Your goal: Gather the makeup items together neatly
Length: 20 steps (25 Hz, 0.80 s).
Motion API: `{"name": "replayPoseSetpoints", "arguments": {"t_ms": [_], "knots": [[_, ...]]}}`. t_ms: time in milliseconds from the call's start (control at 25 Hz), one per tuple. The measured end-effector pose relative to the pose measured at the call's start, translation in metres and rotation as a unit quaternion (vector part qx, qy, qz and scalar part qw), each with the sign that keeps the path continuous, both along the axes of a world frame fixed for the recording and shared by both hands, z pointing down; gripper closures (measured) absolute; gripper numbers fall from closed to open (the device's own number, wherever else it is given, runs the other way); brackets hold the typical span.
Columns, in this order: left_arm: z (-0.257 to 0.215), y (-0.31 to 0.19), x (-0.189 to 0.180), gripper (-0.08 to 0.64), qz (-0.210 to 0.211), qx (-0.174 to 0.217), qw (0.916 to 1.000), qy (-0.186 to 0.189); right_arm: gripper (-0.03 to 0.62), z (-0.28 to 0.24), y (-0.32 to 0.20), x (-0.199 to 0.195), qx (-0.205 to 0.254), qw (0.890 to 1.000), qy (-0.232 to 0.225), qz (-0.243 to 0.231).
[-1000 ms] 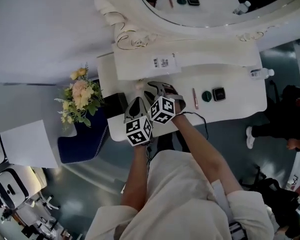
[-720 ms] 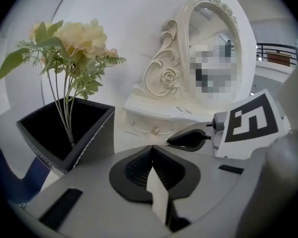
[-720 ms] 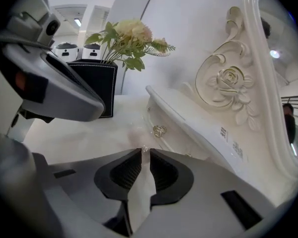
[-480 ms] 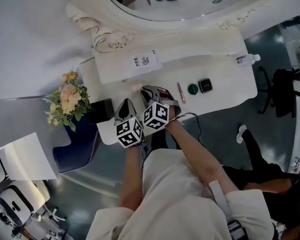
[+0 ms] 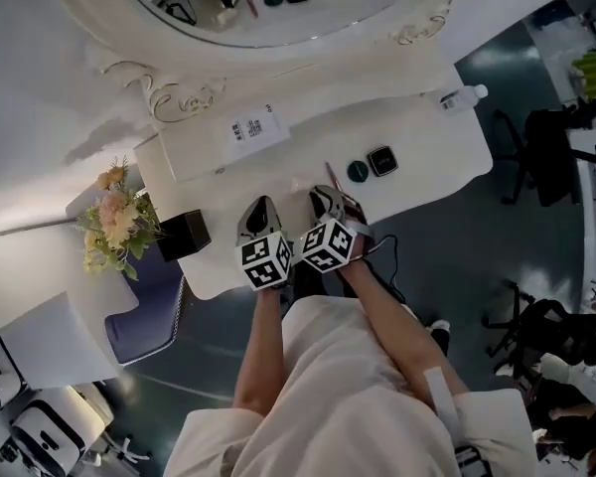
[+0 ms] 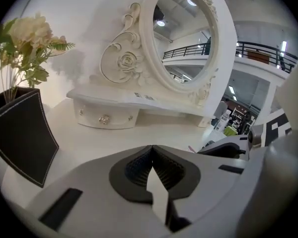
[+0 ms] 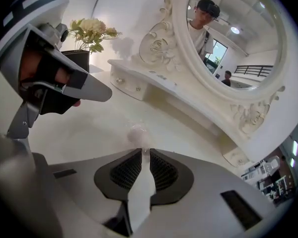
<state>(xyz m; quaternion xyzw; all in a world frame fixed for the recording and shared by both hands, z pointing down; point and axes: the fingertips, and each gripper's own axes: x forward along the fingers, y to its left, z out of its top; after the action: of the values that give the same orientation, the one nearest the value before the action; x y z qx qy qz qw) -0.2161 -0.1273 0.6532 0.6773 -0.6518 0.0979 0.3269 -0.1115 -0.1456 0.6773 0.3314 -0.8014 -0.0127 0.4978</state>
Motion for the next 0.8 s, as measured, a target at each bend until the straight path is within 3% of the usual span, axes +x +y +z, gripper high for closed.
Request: {"name": "replayPoseSetpoints", "arguments": {"t_ms": [360, 520, 800], "knots": [[0.009, -0.006, 0.039, 0.546, 0.053, -0.015, 0.9984, 0.01, 0.508, 0.007, 0.011, 0.025, -0.029, 0.998, 0.007, 0.051], [0.025, -0.001, 0.052, 0.546, 0.099, -0.048, 0.9938, 0.018, 0.505, 0.007, 0.016, 0.019, -0.037, 0.998, -0.001, 0.042], [0.033, -0.016, 0.066, 0.546, 0.145, -0.053, 0.9879, 0.014, 0.462, 0.0, 0.027, 0.016, -0.053, 0.998, -0.023, 0.013]]}}
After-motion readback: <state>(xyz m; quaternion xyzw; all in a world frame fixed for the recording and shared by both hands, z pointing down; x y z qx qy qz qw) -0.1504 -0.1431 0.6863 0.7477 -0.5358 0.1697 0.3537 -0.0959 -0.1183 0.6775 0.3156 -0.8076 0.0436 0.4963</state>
